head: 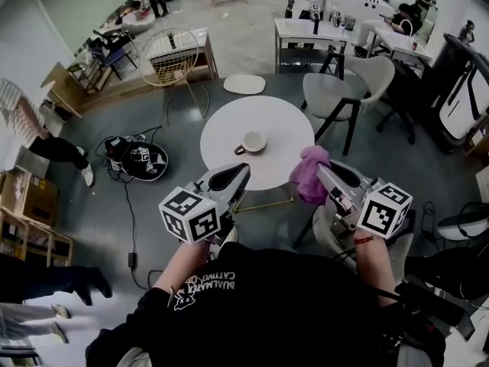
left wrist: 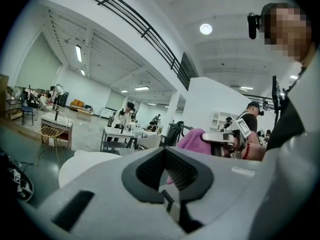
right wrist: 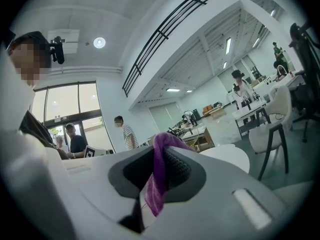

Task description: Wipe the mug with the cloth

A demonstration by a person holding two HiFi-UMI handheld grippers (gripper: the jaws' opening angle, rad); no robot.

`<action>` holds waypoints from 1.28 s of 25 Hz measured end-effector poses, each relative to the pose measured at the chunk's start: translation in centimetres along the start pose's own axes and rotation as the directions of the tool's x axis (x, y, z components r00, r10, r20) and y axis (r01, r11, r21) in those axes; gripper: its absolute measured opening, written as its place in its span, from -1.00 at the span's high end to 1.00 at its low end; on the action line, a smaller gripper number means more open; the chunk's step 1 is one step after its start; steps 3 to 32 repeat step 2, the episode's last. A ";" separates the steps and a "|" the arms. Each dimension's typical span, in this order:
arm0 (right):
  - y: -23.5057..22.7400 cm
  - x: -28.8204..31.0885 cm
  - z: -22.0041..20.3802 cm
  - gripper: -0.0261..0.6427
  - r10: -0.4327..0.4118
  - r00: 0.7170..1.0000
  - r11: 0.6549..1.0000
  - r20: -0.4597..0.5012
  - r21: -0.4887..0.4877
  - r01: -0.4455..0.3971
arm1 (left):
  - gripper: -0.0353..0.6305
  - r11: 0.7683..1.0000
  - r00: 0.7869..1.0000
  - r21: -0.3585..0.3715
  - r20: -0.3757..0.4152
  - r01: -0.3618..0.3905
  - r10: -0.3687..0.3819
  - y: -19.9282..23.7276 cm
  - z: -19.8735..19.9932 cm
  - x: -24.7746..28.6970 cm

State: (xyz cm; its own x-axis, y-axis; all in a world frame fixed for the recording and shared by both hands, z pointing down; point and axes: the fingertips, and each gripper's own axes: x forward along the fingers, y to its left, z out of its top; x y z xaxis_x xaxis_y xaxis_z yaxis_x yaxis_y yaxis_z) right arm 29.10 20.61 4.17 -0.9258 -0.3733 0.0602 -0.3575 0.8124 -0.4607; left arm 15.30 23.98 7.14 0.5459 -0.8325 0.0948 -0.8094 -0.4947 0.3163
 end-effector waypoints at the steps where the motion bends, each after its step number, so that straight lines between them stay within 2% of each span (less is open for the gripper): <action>1: 0.0 -0.2 -0.1 0.77 -0.002 1.000 1.000 -0.001 -0.001 0.002 | 0.89 1.000 1.000 0.000 -0.001 0.001 -0.001 -0.2 -0.1 0.0; 32: 0.0 -0.3 -0.1 0.77 -0.004 1.000 1.000 -0.001 -0.002 0.004 | 0.89 1.000 1.000 0.000 -0.001 0.002 -0.002 -0.4 -0.2 0.0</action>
